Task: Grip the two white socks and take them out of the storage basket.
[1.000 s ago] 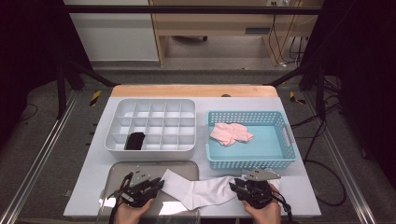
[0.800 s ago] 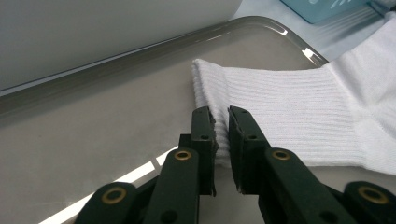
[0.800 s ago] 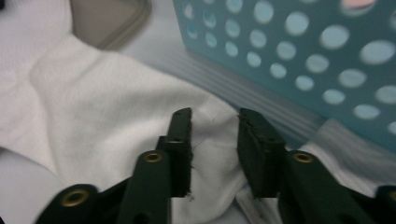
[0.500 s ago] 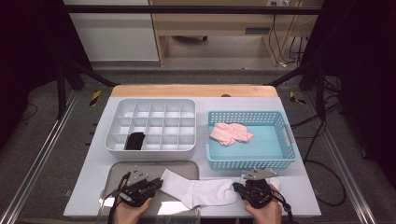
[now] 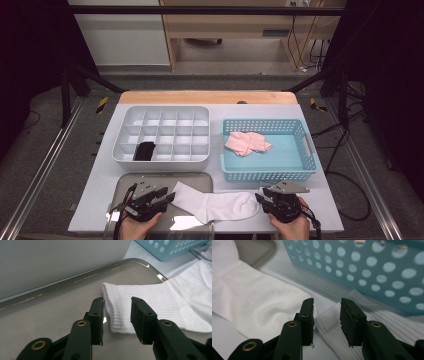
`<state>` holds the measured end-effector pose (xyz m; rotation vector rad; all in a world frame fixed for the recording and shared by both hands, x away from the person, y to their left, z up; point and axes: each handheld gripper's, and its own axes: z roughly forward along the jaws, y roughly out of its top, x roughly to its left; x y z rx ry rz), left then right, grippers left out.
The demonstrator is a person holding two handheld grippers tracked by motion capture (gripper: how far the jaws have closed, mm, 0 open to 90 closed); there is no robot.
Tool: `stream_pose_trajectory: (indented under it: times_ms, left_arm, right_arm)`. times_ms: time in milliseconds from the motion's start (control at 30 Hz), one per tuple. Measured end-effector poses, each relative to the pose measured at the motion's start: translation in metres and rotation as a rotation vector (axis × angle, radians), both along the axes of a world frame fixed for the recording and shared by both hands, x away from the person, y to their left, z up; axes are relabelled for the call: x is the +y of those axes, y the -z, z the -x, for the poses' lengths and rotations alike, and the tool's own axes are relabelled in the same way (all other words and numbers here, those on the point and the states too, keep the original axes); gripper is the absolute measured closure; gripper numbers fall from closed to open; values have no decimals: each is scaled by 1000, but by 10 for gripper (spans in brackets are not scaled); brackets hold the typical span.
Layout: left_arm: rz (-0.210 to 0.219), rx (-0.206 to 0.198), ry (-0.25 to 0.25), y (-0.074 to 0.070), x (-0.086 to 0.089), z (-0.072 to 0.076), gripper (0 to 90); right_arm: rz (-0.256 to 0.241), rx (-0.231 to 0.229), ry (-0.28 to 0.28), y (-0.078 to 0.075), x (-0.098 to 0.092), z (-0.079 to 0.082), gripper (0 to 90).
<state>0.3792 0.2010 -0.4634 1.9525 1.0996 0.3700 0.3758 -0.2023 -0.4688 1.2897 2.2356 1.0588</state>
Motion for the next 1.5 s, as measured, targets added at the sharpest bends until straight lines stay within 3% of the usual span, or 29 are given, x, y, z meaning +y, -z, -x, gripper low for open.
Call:
stream_pose_trajectory:
  times_ms: [167, 367, 433, 633, 800, 900, 1033, 1200, 1333, 1500]
  left_arm:
    - [5, 0, -17, 0, 4, -1, 553]
    - [-18, 14, -19, 3, 2, -3, 511]
    - [-30, 27, -15, 5, 1, -4, 519]
    - [-76, 53, 6, 11, -5, -5, 630]
    - [-74, 52, 8, 11, -5, -5, 637]
    - [-67, 44, 7, 11, -5, -5, 626]
    - [-53, 42, 14, 11, -5, -5, 606]
    - [-57, 42, 17, 11, -6, -5, 603]
    - [-57, 43, 12, 11, -5, -6, 603]
    - [-58, 46, 9, 11, -5, -5, 603]
  right_arm:
    - [47, 31, 5, 6, 2, -2, 665]
    - [10, 76, 22, 6, -4, -5, 814]
    - [-12, 90, 27, 5, -6, -5, 817]
    - [-51, 69, 46, 0, -13, -5, 817]
    - [-72, 69, 73, -4, -21, -5, 844]
    - [-97, 45, 79, -10, -24, -4, 849]
    - [-185, -37, 41, -26, -24, 0, 848]
    - [-254, -120, -25, -48, -13, 5, 848]
    - [-294, -117, -116, -56, 11, 4, 847]
    - [-274, -91, -201, -55, 49, -4, 846]
